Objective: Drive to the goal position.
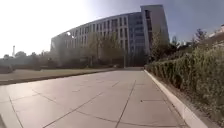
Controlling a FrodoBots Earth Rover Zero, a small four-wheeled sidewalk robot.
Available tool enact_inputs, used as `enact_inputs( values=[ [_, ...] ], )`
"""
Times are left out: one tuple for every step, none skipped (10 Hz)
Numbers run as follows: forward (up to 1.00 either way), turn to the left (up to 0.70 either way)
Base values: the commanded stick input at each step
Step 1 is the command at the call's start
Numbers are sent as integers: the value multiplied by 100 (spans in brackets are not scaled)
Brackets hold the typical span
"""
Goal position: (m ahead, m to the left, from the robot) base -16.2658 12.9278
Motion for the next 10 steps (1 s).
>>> enact_inputs(
  values=[
    [4,0],
    [4,0],
    [4,0],
    [4,0],
    [4,0],
    [4,0],
    [4,0],
    [4,0],
    [4,0],
    [4,0]
  ],
)
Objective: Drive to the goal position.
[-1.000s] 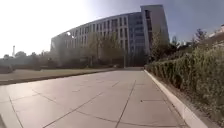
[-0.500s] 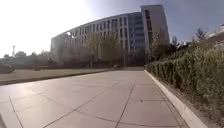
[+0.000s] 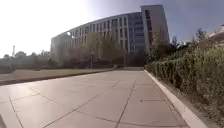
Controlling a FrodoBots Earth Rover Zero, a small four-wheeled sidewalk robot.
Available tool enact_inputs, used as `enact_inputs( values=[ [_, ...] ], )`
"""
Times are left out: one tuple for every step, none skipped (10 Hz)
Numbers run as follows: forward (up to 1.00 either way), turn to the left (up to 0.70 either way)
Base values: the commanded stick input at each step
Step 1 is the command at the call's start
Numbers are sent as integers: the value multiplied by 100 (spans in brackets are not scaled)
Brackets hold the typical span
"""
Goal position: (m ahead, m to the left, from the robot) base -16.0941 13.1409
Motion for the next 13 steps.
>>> enact_inputs(
  values=[
    [4,0],
    [4,0],
    [4,0],
    [4,0],
    [4,0],
    [4,0],
    [4,0],
    [4,0],
    [4,0],
    [4,0],
    [4,0],
    [4,0],
    [4,0]
  ],
)
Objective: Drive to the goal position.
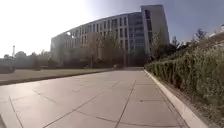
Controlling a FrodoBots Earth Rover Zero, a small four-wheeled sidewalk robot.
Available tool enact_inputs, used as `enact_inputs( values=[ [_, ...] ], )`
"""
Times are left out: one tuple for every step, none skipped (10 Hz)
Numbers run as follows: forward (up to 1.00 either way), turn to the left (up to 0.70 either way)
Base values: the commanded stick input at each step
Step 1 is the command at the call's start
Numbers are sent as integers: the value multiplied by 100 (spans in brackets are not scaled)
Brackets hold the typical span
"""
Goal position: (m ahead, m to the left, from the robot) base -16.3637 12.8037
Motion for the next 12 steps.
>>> enact_inputs(
  values=[
    [4,0],
    [4,0],
    [4,0],
    [4,0],
    [4,0],
    [4,0],
    [4,0],
    [4,0],
    [4,0],
    [4,0],
    [4,0],
    [4,0]
  ],
)
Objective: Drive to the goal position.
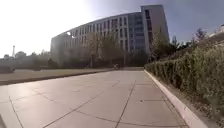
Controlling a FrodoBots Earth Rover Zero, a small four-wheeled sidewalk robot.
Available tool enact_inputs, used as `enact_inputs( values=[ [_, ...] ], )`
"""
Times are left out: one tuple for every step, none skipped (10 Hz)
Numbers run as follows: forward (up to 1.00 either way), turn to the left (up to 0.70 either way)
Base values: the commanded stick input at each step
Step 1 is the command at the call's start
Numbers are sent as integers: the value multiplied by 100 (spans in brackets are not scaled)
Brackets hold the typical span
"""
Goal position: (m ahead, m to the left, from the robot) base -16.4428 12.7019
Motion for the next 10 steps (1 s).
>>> enact_inputs(
  values=[
    [4,0],
    [4,0],
    [4,0],
    [4,0],
    [4,0],
    [4,0],
    [4,0],
    [4,0],
    [4,0],
    [4,0]
  ],
)
